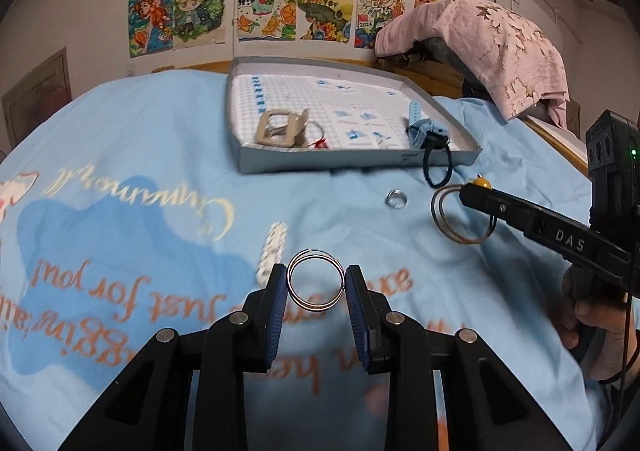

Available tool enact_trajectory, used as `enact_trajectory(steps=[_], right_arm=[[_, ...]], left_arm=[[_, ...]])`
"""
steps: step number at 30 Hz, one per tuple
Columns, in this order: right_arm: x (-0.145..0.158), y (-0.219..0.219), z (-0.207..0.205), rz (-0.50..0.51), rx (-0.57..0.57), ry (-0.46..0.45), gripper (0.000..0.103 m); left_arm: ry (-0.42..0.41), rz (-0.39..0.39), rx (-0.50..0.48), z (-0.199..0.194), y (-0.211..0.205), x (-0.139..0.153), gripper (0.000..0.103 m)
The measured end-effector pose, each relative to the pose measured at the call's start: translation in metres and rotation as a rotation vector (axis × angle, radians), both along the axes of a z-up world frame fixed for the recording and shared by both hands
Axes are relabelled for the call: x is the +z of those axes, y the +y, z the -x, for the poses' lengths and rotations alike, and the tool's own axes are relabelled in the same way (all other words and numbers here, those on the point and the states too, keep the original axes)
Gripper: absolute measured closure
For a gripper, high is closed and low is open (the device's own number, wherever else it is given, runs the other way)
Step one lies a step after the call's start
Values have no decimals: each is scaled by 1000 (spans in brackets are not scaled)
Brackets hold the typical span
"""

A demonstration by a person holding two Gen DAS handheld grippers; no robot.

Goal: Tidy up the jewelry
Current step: 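Carry the key rings and orange-bead hair tie over the grey tray, then lower both items into the tray and open both tools to release them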

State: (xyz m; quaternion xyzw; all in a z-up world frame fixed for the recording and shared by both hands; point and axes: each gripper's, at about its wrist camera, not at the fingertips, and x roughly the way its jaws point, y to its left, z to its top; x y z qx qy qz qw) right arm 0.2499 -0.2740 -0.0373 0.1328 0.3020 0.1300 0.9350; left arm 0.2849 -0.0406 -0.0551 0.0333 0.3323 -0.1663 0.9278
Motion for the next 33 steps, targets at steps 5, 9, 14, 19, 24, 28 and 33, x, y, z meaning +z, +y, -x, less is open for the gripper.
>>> enact_trajectory(steps=[5,9,14,19,24,28,33], right_arm=[[4,-20,-14,-48,-54,-27,81],[10,-34,-30,-92,-75,-68,81],[24,-52,-58,-118,-110,-150,81],[30,-63,-97,-122,-133,-208,81],[30,-74,-136,-142,-184,-211,81],[22,-76,-157,-157,-196,-195,81],[12,-77,-173,-196,-189,-189,81]], left_arm=[[-8,26,-2,-18,-13,5,75],[-33,51,4,-43,-26,15,75],[-93,49,4,-77,-46,28,75],[-132,73,20,-123,-64,37,75],[-124,110,49,-166,-79,31,75],[-114,109,53,-179,-89,19,75],[-120,119,67,-179,-88,15,75]])
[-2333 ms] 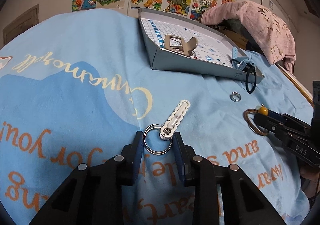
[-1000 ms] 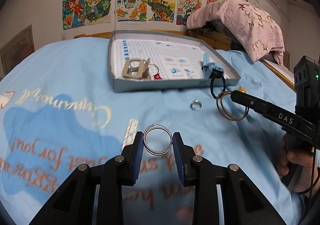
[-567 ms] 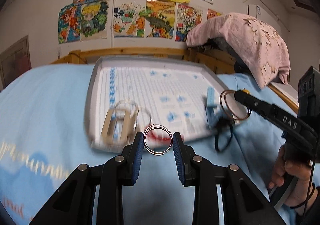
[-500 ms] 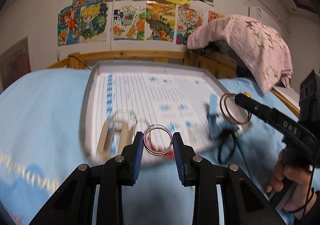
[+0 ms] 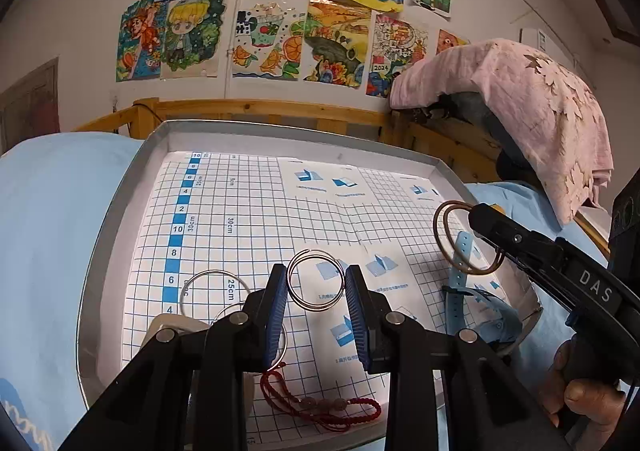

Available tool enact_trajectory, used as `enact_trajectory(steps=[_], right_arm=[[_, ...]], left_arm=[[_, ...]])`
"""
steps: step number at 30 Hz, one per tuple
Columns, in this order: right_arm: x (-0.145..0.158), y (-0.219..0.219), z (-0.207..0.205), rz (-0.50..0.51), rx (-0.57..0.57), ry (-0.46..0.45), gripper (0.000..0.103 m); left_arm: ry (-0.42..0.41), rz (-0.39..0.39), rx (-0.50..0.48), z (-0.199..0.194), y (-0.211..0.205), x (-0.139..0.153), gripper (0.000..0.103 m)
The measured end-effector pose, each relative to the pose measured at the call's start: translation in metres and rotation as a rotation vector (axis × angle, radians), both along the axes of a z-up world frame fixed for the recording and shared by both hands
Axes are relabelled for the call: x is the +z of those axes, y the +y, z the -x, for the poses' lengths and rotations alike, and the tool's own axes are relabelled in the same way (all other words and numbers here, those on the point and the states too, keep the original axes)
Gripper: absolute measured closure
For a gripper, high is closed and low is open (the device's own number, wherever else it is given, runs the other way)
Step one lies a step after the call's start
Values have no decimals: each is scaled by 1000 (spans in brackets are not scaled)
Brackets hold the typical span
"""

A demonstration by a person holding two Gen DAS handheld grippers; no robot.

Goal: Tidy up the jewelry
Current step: 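Lower both items into the tray and open both tools to release them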

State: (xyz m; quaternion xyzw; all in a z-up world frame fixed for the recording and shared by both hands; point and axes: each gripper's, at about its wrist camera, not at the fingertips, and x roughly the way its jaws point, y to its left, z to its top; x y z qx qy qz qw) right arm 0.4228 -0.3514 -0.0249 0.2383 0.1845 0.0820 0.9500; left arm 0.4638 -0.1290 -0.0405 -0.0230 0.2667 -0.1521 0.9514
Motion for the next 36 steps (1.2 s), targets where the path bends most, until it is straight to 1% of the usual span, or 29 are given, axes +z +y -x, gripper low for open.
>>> enact_trajectory(steps=[7,11,17,21,24,26,30,33,36], right_arm=[[-7,6,-14,-30,8,-1,81],[-10,14,-22,-30,24,-6,81],[-18,17,-28,-35,14,-3,81],[-19,15,-27,-64,2,-29,81],[-11,13,-23,-70,-30,-66,81],[-6,13,-19,-55,-42,-81,81],[2,16,-19,-24,-33,-76,81],[11,16,-19,-25,-31,-78,81],[26,13,-22,-27,-34,-87,81]], left_arm=[[17,34,28,-3,8,-1,75],[20,54,29,-3,12,-3,75],[29,73,32,-7,16,-6,75],[28,86,39,-7,19,-6,75],[28,87,52,-9,20,-4,75],[27,86,60,-10,21,-2,75],[26,81,65,-11,21,1,75],[24,64,66,-14,19,6,75],[22,45,71,-20,17,14,75]])
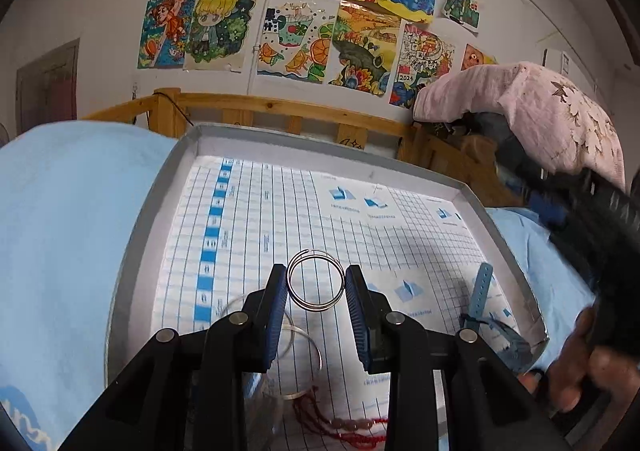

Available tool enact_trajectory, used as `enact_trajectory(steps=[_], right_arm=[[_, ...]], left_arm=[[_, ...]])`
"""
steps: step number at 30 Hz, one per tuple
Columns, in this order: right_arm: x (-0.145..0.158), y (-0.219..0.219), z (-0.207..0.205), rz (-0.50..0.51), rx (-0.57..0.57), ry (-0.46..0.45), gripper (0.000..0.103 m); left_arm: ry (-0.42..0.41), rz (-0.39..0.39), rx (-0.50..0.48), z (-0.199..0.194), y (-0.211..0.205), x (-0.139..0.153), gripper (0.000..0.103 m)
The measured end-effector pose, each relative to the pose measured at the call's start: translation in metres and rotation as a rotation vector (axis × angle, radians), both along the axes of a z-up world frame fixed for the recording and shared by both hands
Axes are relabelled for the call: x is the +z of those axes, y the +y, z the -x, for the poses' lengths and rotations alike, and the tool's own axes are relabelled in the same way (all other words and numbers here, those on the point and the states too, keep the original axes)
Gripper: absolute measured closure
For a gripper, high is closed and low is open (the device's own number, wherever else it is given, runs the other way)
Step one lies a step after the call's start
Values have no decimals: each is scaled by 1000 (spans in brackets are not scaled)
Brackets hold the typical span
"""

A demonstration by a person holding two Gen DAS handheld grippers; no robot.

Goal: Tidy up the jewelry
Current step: 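Lower both items into the tray and open both tools to release them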

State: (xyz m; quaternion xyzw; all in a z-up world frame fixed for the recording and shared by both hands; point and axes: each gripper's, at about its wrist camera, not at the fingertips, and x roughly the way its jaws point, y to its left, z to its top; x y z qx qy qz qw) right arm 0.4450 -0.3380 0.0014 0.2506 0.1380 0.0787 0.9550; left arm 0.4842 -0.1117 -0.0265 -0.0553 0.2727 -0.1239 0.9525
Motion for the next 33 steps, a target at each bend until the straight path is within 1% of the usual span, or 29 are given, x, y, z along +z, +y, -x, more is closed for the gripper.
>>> enact_trajectory(steps=[3,6,9,11,12,13,14,18,20,21,22,26,29,31,33], right_arm=[[23,3,-13,36,4,-8,81],[41,2,-29,36,-7,-3,80],[46,3,-47,34,-28,52,80],[41,5,-53,41,-33,103,80],[37,6,-55,48,-37,124,80],[33,6,-55,47,-37,141,80],[30,6,-56,43,-36,154,80],[19,3,-59,9,-27,179,80],[19,2,-61,-3,-18,175,80],[20,3,-63,1,-17,173,80],[23,5,-65,3,-14,171,80],[30,10,-75,-7,-3,179,80],[31,16,-85,-20,11,218,73],[28,21,-87,-21,14,242,69],[23,26,-87,-11,20,267,55]], left_arm=[[3,-7,20,-10,3,7,75],[11,-17,32,-17,7,9,75],[22,-26,42,-20,11,6,73],[27,-23,54,-21,13,3,67],[29,-22,63,-21,15,1,57],[30,-20,70,-21,15,1,45],[24,-15,77,-20,17,0,42],[16,-10,82,-18,18,0,40],[13,-3,88,-18,19,2,33],[8,3,92,-18,21,3,27],[-2,11,102,-16,23,4,24],[-15,21,128,-15,29,7,24],[-22,7,146,-13,33,8,24],[-20,0,157,-13,37,8,19],[-19,4,162,-13,40,10,18]])
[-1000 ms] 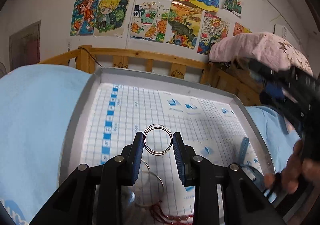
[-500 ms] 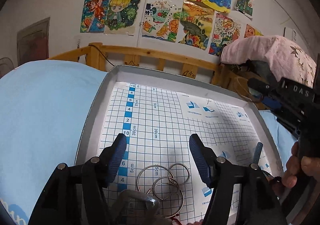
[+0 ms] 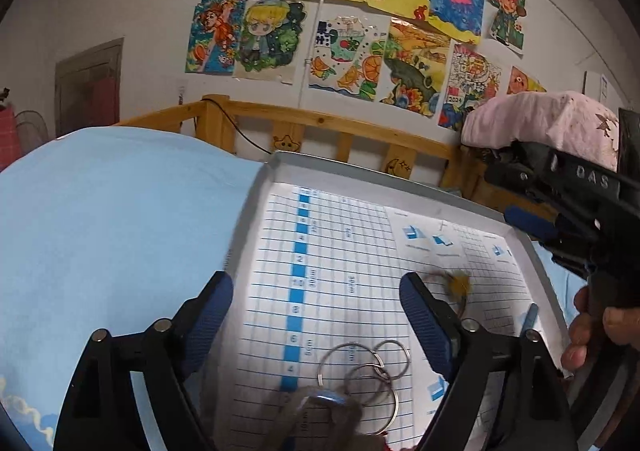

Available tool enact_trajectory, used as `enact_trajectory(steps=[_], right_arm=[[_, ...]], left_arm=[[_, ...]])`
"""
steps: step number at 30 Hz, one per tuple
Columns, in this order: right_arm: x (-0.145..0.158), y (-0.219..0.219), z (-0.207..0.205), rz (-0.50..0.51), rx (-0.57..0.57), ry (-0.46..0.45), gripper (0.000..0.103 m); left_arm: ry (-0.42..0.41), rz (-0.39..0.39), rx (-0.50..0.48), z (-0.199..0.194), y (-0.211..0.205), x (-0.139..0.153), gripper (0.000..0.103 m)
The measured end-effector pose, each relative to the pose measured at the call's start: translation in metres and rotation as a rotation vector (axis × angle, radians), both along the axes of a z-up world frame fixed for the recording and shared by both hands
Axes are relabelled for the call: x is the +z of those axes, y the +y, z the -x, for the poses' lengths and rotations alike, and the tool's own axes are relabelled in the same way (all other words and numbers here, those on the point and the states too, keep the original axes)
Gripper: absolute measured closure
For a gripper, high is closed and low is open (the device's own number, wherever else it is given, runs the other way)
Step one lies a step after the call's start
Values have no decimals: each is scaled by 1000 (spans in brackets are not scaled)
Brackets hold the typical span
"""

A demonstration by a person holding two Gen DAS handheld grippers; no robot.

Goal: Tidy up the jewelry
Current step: 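Lower both items into the tray and open both tools to release them, then withdraw both tools from the tray toward the last two items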

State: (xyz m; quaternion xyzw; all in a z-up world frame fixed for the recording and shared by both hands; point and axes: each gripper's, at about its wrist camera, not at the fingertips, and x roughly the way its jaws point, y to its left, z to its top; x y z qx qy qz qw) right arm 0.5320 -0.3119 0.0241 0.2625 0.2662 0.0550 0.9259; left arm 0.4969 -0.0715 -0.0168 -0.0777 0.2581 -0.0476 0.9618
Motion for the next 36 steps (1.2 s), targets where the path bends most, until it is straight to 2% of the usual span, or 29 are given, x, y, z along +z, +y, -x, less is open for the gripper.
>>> enact_trajectory(steps=[4,6,12,17,27,36], right_arm=[[-6,3,3,-16,10,19,50],[-6,2,6,-36,15,15,41],[2,2,19,-73,33,1,35],[10,1,41,-55,41,8,33],[23,4,147,81,78,-53,15],[45,15,257,205,97,-163,8]], left_arm=[[0,11,17,3,5,5,12],[-3,20,14,6,7,8,11],[-15,7,20,21,10,22,5],[-37,8,19,46,16,37,2],[-77,-18,3,127,33,59,0],[-95,-48,-25,210,52,60,0]])
